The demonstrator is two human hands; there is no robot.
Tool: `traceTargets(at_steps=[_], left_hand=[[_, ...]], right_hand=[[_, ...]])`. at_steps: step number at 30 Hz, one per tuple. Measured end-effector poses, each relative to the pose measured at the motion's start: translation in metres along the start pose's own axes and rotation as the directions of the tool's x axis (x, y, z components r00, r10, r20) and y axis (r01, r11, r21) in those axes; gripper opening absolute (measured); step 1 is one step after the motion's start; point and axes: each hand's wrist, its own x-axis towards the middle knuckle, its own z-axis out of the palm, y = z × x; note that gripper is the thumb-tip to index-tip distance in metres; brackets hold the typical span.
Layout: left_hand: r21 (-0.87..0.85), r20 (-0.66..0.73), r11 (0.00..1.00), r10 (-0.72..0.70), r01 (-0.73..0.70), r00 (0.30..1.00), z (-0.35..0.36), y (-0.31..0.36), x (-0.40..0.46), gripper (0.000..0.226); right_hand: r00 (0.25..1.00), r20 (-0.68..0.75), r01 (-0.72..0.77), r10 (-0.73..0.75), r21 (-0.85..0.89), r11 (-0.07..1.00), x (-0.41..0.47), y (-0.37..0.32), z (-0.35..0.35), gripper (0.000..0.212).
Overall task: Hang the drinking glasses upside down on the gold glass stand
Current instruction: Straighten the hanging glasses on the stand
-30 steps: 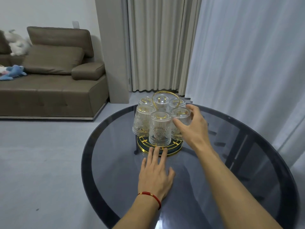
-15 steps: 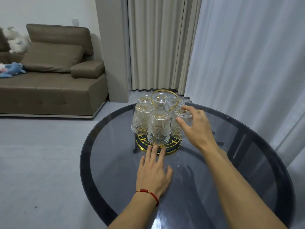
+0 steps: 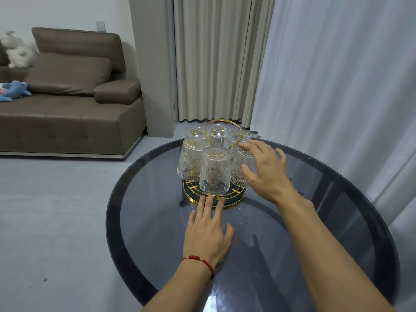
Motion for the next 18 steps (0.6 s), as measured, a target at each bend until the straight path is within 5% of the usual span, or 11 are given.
traceTargets(at_steps=[18], left_hand=[[-0.002, 0.001, 1.0, 0.007, -0.007, 1.0, 0.0001, -0.0011, 0.0006, 0.067]], right_hand=[[0.998, -0.039, 0.046, -0.048, -0.071, 0.996, -0.0034, 0.0064, -0.0078, 0.044]])
